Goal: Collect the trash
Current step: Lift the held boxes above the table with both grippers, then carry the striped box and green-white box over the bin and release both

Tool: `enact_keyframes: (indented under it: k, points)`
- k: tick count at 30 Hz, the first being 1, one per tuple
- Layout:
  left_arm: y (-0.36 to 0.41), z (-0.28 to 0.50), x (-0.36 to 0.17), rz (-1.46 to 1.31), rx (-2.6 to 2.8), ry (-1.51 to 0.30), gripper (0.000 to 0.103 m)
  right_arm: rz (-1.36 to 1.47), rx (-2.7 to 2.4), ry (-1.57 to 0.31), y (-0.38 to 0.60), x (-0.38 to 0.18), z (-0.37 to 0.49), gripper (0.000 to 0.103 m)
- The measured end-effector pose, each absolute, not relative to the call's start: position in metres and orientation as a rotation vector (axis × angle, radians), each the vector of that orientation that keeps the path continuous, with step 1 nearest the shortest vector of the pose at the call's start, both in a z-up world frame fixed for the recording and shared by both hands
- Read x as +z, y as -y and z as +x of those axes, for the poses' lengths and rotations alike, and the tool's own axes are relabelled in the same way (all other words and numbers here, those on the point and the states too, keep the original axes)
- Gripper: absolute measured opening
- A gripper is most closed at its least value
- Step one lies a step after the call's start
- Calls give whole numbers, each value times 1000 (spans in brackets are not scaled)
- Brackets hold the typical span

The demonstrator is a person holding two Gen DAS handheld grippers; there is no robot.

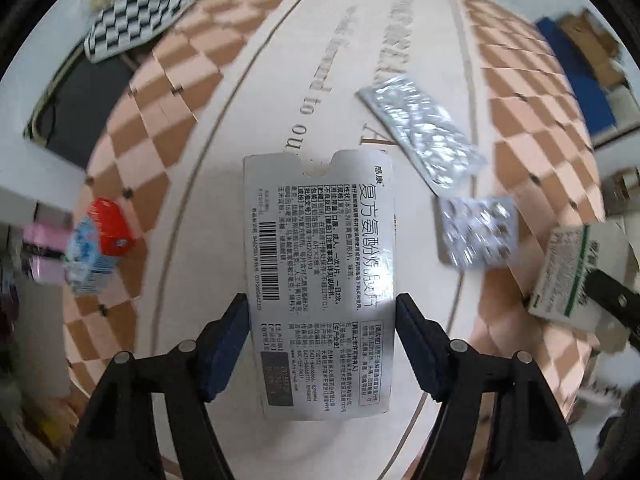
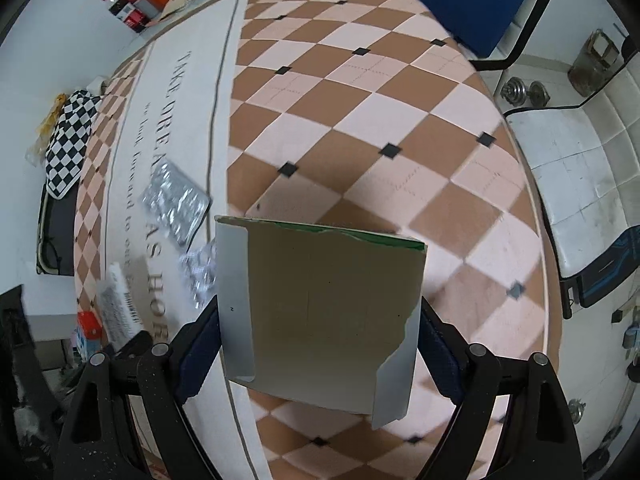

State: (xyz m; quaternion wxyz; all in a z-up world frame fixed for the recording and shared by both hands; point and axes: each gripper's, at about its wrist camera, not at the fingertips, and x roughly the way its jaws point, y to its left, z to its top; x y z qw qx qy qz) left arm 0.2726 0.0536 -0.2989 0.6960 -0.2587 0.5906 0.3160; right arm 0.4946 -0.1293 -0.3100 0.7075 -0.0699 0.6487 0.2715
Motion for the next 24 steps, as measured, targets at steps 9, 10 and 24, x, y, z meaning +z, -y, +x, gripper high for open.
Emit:
enact_keyframes:
  k: [9, 10, 24]
  points:
    - [-32, 167, -242, -468, 529, -1192, 70, -95, 616, -1335, 183, -271, 375, 89]
    - [-25, 152, -238, -454, 501, -1184, 70, -74, 616, -1327, 193, -267, 356, 89]
    - [52, -10, -277, -465, 282, -1321, 70, 66, 600, -1472, 321, -301, 111, 89]
